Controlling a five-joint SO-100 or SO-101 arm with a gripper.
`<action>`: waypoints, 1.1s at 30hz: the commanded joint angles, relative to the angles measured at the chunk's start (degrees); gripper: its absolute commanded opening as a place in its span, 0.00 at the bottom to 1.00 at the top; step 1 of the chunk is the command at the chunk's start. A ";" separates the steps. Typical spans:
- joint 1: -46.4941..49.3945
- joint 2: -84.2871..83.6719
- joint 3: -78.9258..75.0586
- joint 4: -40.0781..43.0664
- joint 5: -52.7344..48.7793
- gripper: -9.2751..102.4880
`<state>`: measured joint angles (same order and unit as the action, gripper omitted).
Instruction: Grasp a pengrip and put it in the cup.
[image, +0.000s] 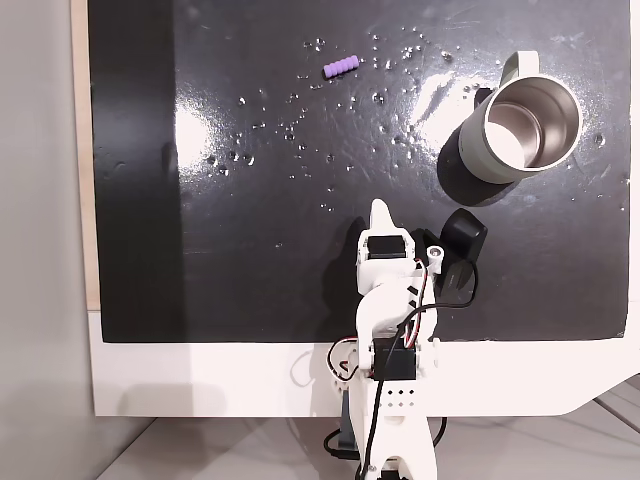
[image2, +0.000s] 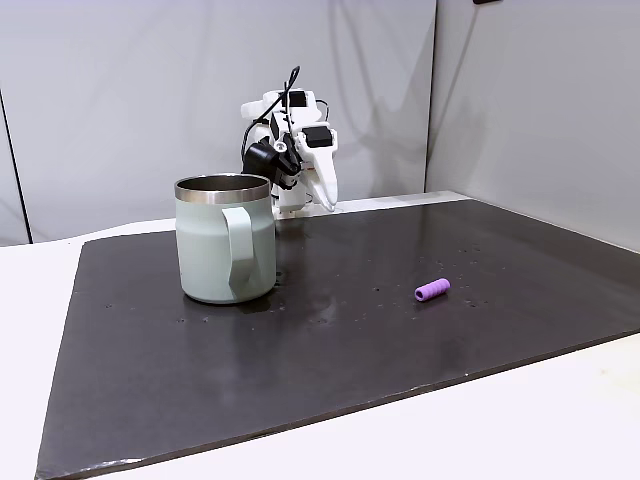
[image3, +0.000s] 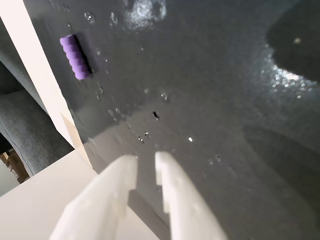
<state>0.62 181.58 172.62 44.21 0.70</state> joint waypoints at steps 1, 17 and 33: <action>-0.62 0.53 -0.44 -1.49 -0.70 0.08; -6.50 -6.24 -25.14 7.47 -6.59 0.08; -6.86 -51.33 -76.73 16.52 -7.38 0.08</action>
<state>-6.15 137.64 108.19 58.27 -6.24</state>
